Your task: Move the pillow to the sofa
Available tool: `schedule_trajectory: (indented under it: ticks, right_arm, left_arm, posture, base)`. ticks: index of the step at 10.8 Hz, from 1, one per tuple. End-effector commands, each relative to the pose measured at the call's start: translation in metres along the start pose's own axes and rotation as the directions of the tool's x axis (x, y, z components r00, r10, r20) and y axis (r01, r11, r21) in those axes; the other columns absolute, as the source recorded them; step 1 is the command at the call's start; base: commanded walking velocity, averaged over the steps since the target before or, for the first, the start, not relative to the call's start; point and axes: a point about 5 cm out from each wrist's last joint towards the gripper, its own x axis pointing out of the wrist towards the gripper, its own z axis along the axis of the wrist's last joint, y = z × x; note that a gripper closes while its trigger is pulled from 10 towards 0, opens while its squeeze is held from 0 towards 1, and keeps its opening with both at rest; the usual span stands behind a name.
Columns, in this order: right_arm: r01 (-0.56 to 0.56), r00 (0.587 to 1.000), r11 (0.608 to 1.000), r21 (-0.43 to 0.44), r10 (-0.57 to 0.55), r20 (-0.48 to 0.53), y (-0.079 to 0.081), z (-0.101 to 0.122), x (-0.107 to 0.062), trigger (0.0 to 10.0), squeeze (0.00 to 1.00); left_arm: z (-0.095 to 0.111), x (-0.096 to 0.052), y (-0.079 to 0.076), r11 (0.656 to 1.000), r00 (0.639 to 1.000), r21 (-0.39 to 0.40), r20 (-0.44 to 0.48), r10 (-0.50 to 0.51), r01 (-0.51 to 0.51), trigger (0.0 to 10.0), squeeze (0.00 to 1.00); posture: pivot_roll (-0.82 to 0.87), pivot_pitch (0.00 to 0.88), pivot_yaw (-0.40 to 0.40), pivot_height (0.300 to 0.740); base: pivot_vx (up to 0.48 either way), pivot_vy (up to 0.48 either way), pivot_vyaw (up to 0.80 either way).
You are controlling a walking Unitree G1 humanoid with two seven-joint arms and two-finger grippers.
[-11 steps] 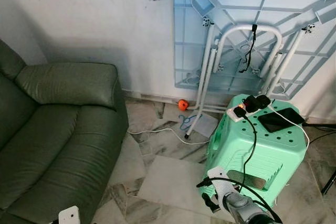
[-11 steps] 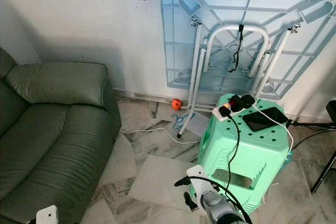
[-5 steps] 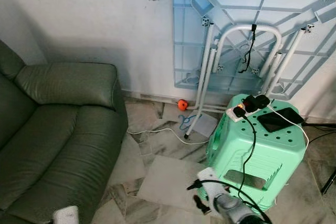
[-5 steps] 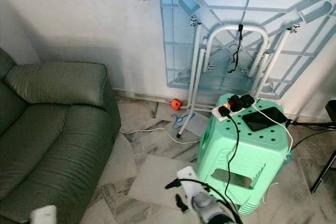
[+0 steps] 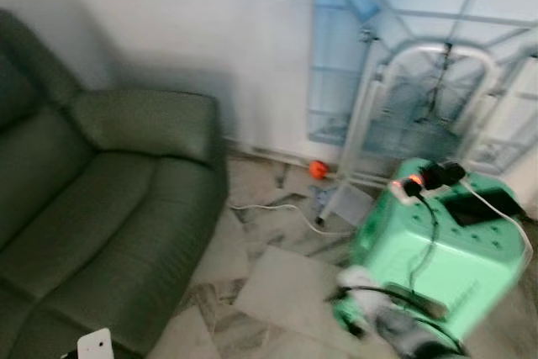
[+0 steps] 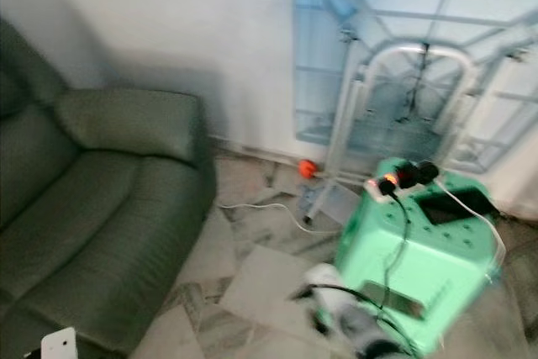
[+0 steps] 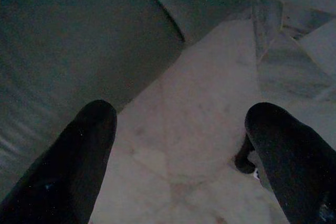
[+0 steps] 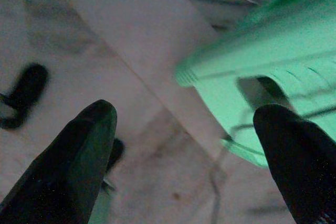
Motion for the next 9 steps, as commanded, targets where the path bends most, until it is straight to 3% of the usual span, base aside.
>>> schedule_trajectory:
  ticks: [1, 3, 4, 6, 9]
  right_arm:
    - [-0.037, 0.999, 0.999, -0.005, 0.037, 0.028, 0.013, 0.009, 0.002, 10.0, 0.0]
    - [-0.069, 0.996, 0.997, -0.019, 0.07, 0.054, 0.042, 0.026, 0.005, 10.0, 0.0]
    - [-0.077, 0.995, 0.997, -0.025, 0.078, 0.06, 0.05, 0.03, 0.006, 10.0, 0.0]
    - [-0.08, 0.995, 0.996, -0.037, 0.082, 0.062, 0.055, 0.032, 0.006, 10.0, 0.0]
    - [-0.071, 0.996, 0.996, -0.059, 0.075, 0.056, 0.05, 0.027, 0.005, 10.0, 0.0]
  left_arm:
    - [-0.001, 0.0, 0.002, 1.0, 1.0, -0.021, -0.003, -0.012, 0.012, 10.0, 0.0]
    - [0.005, 0.0, -0.005, 0.991, 0.995, -0.103, 0.049, -0.085, 0.09, 10.0, 0.0]
    - [0.005, 0.0, -0.004, 0.993, 0.996, -0.093, 0.047, -0.071, 0.075, 10.0, 0.0]
    - [0.008, 0.0, -0.003, 0.997, 0.996, -0.036, 0.062, -0.059, 0.062, 10.0, 0.0]
    - [0.009, 0.0, -0.003, 0.997, 0.995, -0.052, 0.084, -0.059, 0.063, 10.0, 0.0]
  posture:
    - [-0.06, 0.0, 0.057, 0.74]
    - [-0.06, 0.0, 0.059, 0.74]
    - [-0.05, 0.0, 0.06, 0.74]
    - [-0.05, 0.0, 0.057, 0.74]
    - [-0.05, 0.0, 0.055, 0.74]
  base:
    - [0.0, 0.0, 0.8]
    - [0.0, 0.0, 0.8]
    - [0.0, 0.0, 0.8]
    - [0.0, 0.0, 0.8]
    - [0.0, 0.0, 0.8]
